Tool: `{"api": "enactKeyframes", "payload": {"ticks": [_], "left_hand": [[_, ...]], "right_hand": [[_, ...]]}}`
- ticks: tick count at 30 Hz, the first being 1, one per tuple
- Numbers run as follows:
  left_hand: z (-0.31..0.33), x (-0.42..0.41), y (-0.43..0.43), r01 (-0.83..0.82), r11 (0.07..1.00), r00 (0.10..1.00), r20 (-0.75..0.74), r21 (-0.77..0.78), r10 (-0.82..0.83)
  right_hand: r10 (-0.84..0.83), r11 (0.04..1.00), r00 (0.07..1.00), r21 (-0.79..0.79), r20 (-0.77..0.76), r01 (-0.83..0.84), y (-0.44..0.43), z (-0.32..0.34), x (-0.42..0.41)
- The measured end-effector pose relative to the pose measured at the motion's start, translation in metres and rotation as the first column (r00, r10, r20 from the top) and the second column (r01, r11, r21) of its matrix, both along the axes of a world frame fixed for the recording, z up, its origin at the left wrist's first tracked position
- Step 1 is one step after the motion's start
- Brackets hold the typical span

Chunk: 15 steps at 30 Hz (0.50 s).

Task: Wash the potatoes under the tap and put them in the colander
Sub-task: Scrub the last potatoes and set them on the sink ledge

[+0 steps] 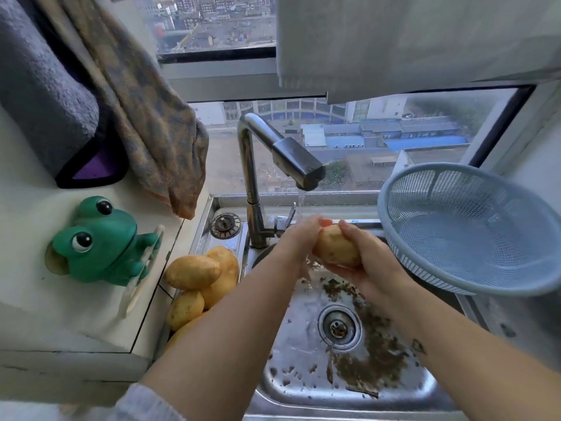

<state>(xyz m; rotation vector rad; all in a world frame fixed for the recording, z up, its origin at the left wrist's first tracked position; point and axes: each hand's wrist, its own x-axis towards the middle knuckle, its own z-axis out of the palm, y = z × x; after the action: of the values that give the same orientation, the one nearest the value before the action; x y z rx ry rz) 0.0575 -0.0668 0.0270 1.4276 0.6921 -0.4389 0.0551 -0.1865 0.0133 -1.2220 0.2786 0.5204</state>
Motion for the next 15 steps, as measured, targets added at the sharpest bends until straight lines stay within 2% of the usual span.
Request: {"api": "enactKeyframes", "payload": {"ticks": [3, 6, 8, 11, 15], "left_hand": [[-0.003, 0.013, 0.004, -0.011, 0.986, 0.991, -0.134, -0.167, -0.012], [-0.001, 0.018, 0.006, 0.033, 0.966, 0.982, -0.173, -0.257, -0.079], [0.000, 0.018, 0.004, 0.038, 0.961, 0.983, -0.160, -0.274, -0.084], [-0.003, 0.014, 0.007, -0.061, 0.967, 0.993, -0.112, -0.247, 0.034], [-0.004, 0.002, 0.015, -0.125, 0.967, 0.992, -0.036, -0.223, 0.120]], "right_hand": [[-0.003, 0.999, 0.995, 0.049, -0.101, 0.008, -0.005, 0.001, 0.002], [-0.002, 0.989, 0.980, 0.142, -0.199, 0.031, -0.006, 0.001, 0.003], [0.016, 0.980, 0.970, 0.195, -0.244, 0.033, -0.005, 0.000, 0.005], [0.081, 0.965, 0.956, 0.263, -0.282, -0.004, -0.001, -0.003, 0.007], [0.153, 0.976, 0.950, 0.192, -0.274, -0.102, 0.008, -0.005, 0.012]]}}
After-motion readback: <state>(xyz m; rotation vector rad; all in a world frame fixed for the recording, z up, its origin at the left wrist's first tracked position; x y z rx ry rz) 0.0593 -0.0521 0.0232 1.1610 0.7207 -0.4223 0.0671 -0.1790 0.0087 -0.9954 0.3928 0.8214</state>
